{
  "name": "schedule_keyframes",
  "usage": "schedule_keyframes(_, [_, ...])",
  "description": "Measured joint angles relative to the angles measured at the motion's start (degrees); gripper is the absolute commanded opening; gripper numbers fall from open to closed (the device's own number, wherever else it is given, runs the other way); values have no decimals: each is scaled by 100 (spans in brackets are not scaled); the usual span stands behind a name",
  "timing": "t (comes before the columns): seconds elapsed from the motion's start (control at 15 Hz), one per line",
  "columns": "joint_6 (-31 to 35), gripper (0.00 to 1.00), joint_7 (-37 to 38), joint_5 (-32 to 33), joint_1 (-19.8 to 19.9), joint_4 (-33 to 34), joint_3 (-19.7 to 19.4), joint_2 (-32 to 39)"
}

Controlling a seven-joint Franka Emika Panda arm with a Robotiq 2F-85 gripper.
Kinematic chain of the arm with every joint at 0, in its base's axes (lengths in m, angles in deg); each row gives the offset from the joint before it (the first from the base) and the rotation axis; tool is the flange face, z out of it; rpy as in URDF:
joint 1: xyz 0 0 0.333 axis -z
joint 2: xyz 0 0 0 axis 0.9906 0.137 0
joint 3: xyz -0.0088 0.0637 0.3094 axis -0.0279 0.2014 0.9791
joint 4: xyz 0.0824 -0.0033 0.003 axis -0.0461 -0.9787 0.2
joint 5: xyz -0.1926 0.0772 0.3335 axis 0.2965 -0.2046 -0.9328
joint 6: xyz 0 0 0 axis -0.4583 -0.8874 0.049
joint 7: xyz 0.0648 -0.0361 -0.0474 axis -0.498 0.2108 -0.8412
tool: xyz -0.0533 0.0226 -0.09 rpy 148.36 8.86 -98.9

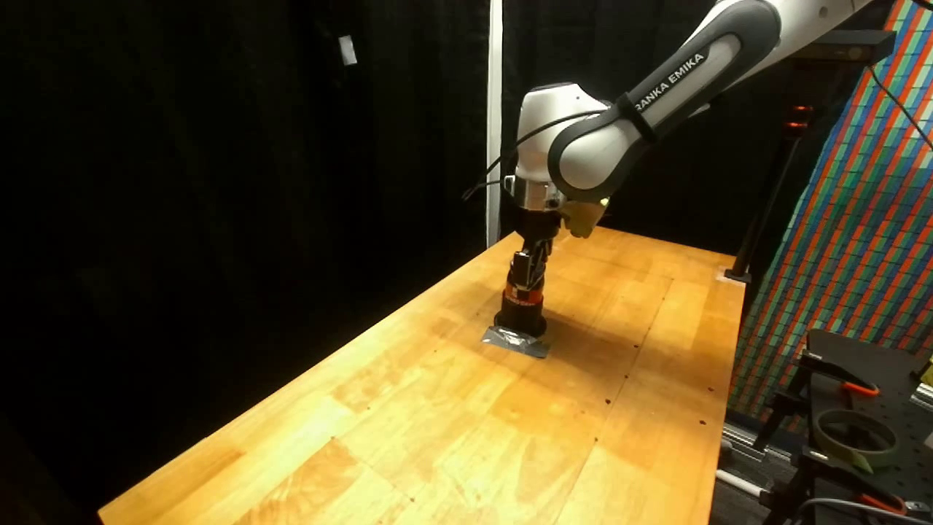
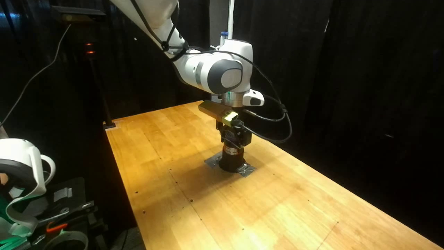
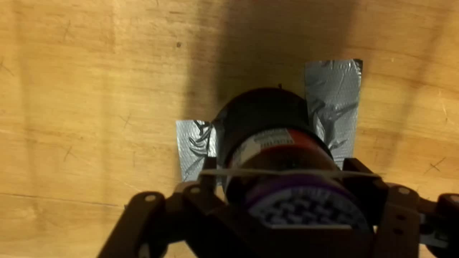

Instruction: Put the rubber band on the cup

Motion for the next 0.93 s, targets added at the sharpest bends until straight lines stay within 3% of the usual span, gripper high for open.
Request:
schedule_keyframes(0.33, [-7, 100, -118, -191, 224, -538, 8, -379])
schedule_keyframes(0.4, [-2, 96, -141, -212, 267, -608, 8, -441])
schedule_keyframes(0.47, [2, 74, -163, -240, 305, -672, 8, -498])
schedule_keyframes(0.6, [76, 70, -183, -262, 365, -818, 8, -616])
schedule_keyframes(0.93, [860, 30, -373, -374, 435, -1374, 30, -877])
